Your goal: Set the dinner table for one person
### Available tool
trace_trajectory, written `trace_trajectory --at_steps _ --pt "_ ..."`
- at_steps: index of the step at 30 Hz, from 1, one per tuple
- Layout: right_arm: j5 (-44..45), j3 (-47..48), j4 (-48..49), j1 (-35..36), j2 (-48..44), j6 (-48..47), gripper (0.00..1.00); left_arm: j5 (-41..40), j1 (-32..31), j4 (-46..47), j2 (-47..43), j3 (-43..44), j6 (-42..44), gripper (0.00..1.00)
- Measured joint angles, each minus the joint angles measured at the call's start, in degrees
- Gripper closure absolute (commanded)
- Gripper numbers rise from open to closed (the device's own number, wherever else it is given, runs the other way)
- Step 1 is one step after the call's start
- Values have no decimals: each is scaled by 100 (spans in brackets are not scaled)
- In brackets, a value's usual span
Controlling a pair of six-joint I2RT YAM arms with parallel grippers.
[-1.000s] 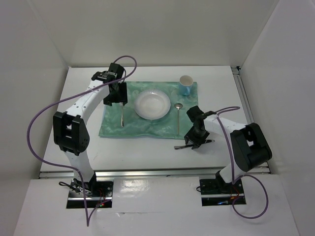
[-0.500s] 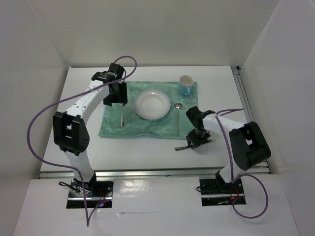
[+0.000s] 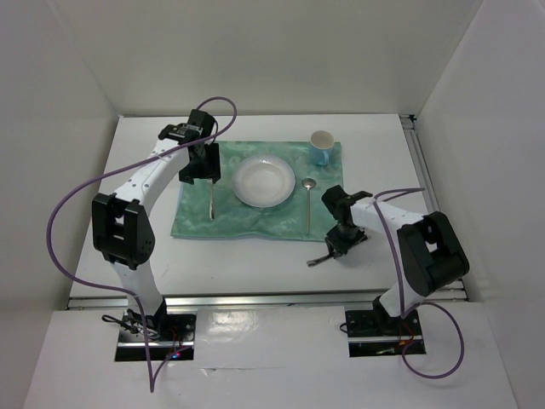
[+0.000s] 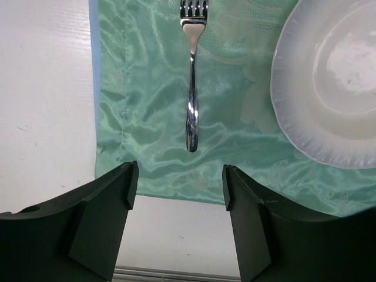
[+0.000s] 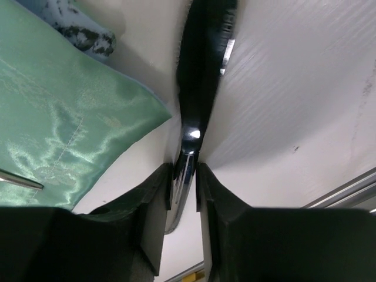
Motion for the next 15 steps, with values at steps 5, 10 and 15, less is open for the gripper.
trace_trajectory --at_steps 5,10,15 --pt "173 -72 -94 0 -103 22 83 0 0 0 0 0 0 24" --pt "483 -264 -278 0 -361 -31 83 -2 0 0 0 0 0 24" --pt "909 -234 -793 0 -710 -452 83 -2 0 -7 0 0 0 24"
